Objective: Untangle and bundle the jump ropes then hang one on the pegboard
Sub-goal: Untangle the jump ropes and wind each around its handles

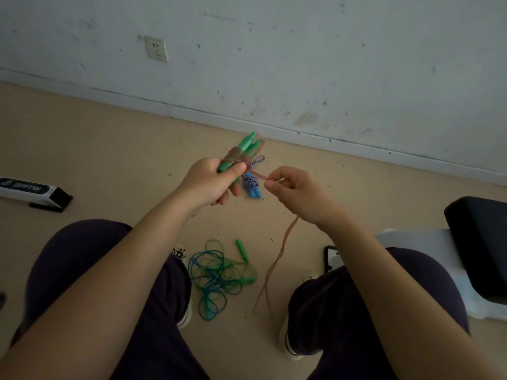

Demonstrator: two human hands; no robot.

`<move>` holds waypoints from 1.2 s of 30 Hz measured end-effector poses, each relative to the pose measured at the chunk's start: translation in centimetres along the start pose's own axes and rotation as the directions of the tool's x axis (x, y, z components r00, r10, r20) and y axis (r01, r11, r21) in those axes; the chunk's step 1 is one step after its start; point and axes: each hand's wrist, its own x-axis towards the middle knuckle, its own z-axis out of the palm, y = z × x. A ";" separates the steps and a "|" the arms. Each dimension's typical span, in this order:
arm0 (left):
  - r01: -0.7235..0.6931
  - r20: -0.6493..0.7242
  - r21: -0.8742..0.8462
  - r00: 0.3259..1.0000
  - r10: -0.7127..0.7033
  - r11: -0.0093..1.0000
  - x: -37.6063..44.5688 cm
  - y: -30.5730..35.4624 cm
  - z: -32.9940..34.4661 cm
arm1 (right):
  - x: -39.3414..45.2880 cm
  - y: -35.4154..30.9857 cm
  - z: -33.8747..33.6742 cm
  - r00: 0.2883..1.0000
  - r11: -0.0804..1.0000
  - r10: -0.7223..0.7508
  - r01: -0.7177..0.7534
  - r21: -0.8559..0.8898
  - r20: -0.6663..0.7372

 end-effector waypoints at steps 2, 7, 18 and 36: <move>0.031 0.003 0.005 1.000 -0.031 1.000 0.1 -0.1 0.2 | -0.1 -0.3 -0.2 0.999 0.998 -0.042 0.042 0.046 -0.002; 0.059 0.016 0.134 0.998 -0.061 0.989 0.2 -0.3 0.6 | -0.6 -1.0 0.0 0.981 0.981 -0.192 0.192 0.003 0.026; -0.058 0.579 0.269 0.808 -0.113 0.961 -1.0 0.8 0.4 | -0.6 -0.9 -0.8 0.968 0.983 -0.181 0.186 0.011 -0.175; -0.055 0.237 -0.330 0.961 0.140 0.942 -0.2 0.5 -0.6 | -0.5 -0.6 -0.2 0.989 0.831 -0.069 -0.016 0.556 0.131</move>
